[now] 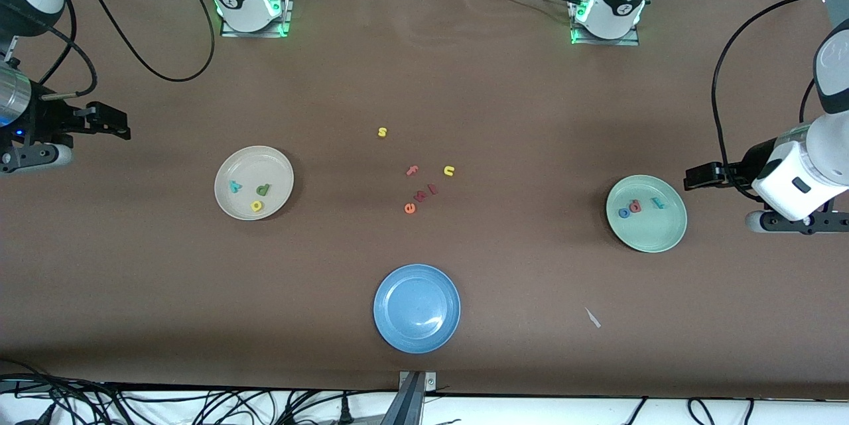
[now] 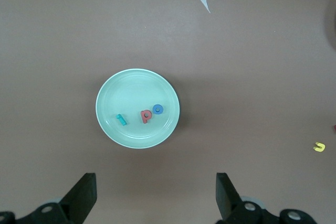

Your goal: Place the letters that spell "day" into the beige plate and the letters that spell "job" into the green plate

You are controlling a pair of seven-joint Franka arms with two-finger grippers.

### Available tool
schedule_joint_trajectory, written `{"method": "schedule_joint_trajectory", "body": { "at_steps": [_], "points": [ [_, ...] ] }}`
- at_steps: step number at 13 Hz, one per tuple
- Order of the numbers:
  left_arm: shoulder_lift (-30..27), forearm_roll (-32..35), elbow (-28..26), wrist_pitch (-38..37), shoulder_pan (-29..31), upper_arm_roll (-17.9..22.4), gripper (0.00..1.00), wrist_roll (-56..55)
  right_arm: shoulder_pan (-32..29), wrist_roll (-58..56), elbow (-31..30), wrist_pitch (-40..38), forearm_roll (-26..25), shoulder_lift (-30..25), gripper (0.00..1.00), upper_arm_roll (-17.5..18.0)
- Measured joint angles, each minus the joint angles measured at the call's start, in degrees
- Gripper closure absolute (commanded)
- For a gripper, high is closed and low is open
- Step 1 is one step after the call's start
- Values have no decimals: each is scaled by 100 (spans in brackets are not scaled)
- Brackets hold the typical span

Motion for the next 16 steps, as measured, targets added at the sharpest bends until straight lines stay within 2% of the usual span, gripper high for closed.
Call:
{"method": "schedule_joint_trajectory", "body": {
  "at_steps": [16],
  "points": [
    [0,0,0,0,-2,0,0,0,-99,-127,0,1,192,0,0,-22]
  ]
}}
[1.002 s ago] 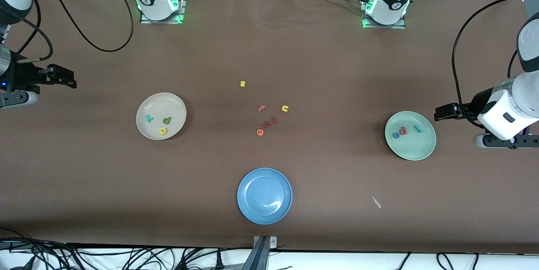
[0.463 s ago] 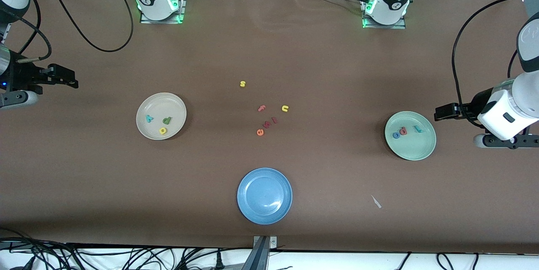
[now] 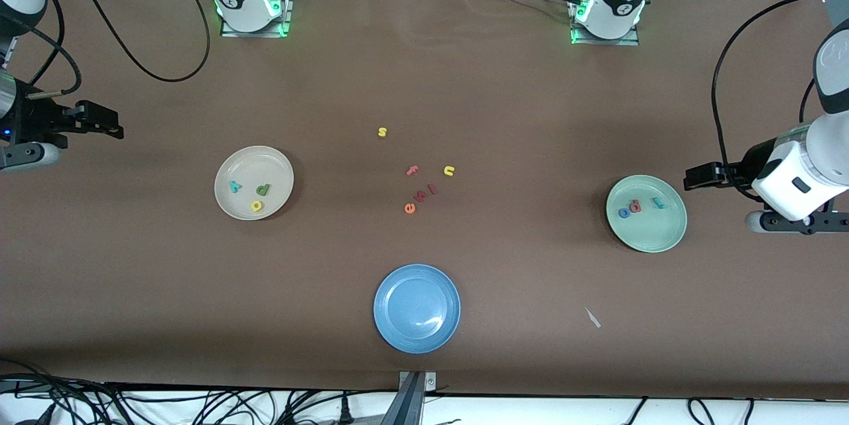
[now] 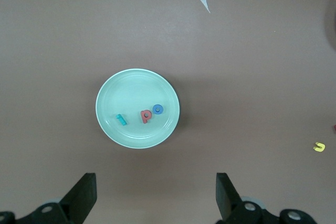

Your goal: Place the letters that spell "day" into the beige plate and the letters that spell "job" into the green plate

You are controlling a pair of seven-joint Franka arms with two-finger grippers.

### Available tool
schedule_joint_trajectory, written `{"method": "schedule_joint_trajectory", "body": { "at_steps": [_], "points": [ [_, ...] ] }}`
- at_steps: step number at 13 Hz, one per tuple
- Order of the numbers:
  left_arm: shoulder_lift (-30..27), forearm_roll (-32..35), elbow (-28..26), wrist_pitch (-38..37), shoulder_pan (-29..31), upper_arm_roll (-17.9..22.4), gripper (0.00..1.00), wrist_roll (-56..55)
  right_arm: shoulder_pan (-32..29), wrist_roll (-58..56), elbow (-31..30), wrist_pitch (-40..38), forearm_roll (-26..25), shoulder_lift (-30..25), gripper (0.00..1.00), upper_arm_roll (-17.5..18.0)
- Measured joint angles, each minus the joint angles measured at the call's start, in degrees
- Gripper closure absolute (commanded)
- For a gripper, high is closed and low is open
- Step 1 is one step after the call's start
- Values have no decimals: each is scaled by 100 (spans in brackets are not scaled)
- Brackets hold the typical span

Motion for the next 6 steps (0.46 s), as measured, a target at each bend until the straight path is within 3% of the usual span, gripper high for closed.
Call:
{"method": "schedule_joint_trajectory", "body": {
  "at_steps": [6],
  "points": [
    [0,0,0,0,-3,0,0,0,0,0,0,0,50,0,0,0]
  ]
}}
